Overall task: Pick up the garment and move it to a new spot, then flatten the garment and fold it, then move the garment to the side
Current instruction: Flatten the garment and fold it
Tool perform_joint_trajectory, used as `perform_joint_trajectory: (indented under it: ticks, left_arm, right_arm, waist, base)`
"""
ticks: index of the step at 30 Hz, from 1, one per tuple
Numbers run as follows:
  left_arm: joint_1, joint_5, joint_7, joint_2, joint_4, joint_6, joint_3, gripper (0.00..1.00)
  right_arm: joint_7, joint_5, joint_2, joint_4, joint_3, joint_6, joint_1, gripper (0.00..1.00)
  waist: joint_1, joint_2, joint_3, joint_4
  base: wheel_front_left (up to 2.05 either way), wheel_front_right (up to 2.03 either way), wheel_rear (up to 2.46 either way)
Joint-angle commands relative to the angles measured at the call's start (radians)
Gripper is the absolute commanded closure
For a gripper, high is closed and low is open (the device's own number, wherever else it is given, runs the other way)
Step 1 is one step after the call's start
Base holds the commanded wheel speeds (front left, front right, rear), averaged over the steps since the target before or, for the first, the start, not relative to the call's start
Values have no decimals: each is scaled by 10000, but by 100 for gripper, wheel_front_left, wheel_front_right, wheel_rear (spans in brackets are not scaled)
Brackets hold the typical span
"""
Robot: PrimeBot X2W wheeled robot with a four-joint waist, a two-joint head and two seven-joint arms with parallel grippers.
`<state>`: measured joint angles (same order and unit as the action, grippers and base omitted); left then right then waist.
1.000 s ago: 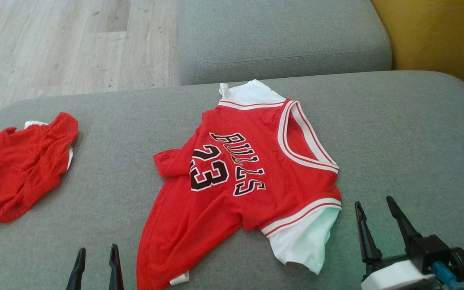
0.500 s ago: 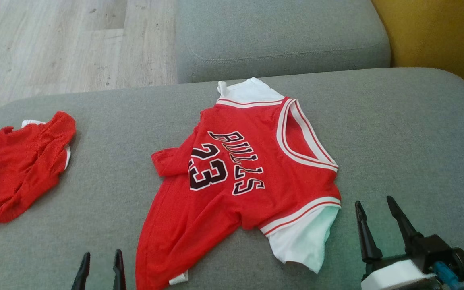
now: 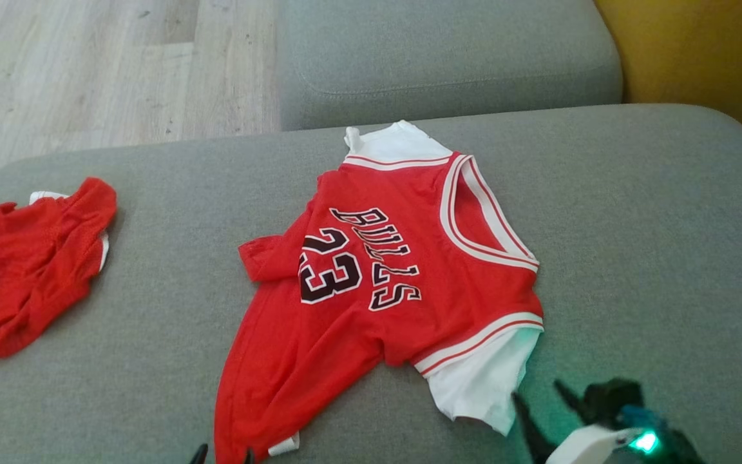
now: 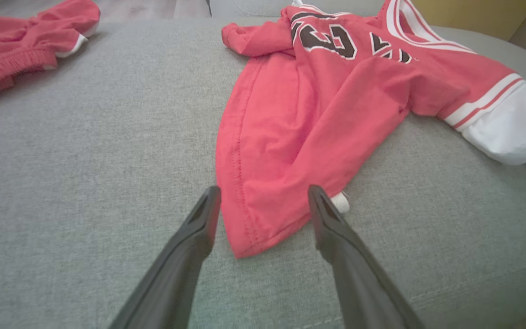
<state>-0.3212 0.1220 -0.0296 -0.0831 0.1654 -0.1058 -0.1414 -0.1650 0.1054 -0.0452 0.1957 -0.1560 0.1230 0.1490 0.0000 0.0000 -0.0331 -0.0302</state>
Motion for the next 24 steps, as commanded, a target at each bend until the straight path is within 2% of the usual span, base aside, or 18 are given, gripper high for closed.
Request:
perform_joint_trajectory:
  ticks: [1,5,9,24]
  left_arm:
    - [331,-62,62,-30,-253,-16,191,0]
    - [400,17,336,-36,-177,-46,20,0]
    - [594,-15,376,-142,-2,-62,-108,0]
    - [1466,-89,-38,-363,1263,-84,-410,0]
  right_arm:
    - [-334,44,-51,-459,-361,77,-92,0]
    - [-1389,239,-51,-789,-706,77,204,0]
    - [-1767,308,-51,-1036,-870,77,160,0]
    - [-1996,356,-51,-639,-1084,77,-178,0]
  waist:
    - [0,0,58,-31]
    - [0,0,197,-69]
    - [0,0,347,-100]
    - [0,0,821,69]
  base:
    - [0,0,0]
    - [0,0,0]
    - [0,0,0]
    - [0,0,0]
